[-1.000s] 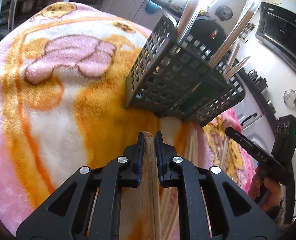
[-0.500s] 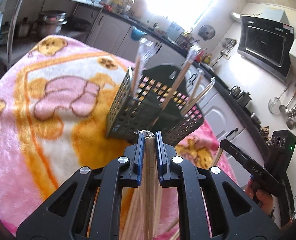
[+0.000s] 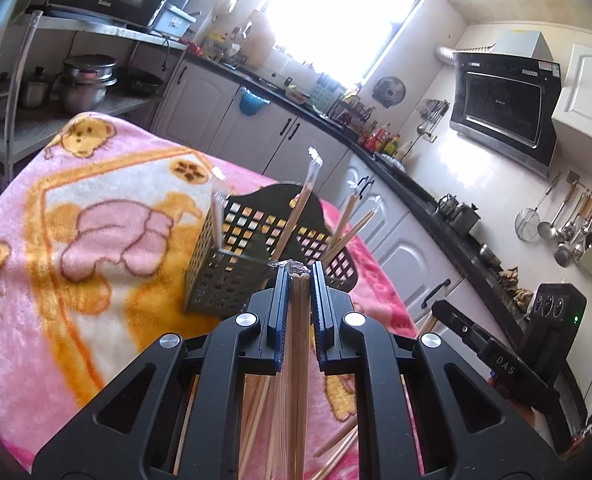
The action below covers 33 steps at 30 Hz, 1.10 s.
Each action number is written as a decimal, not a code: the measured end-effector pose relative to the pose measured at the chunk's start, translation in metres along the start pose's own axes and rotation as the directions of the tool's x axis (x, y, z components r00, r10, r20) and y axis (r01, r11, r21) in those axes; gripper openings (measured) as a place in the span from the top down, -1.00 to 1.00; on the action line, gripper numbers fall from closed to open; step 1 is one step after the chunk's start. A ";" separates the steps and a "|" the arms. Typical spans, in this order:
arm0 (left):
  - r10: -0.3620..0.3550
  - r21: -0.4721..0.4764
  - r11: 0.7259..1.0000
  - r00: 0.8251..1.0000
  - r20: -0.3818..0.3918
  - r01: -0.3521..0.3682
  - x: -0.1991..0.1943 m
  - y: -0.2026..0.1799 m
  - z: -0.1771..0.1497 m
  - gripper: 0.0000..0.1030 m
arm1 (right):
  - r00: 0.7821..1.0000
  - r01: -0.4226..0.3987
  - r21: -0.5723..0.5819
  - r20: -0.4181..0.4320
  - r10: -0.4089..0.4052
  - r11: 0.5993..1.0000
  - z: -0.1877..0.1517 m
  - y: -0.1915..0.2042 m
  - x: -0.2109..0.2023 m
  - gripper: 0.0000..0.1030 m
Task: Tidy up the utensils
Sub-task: 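Lift both held chopsticks upright and carry them over the green caddy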
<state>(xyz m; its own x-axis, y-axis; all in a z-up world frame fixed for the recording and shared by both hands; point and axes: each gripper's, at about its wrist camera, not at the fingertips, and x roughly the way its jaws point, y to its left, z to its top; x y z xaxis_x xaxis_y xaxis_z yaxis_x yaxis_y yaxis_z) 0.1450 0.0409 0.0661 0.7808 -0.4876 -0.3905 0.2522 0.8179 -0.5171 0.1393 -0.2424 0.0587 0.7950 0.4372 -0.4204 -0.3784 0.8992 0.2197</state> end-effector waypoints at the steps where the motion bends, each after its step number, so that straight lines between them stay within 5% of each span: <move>1: 0.001 0.003 1.000 1.000 0.007 -0.001 0.000 -0.002 0.001 0.86 | 1.000 0.001 -0.002 0.007 -0.001 1.000 0.001 0.001 -0.002 0.85; 33: -0.072 0.175 0.984 0.986 0.147 0.046 0.022 -0.083 0.043 0.86 | 0.986 0.007 -0.062 0.165 0.004 0.998 0.031 0.016 -0.040 0.85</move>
<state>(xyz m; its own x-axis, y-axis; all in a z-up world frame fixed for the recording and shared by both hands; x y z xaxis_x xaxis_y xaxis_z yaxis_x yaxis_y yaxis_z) 0.1657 -0.0246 0.1332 0.8363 -0.4950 -0.2358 0.3836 0.8355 -0.3934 0.1163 -0.2462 0.1064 0.8610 0.4320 -0.2684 -0.4016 0.9013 0.1622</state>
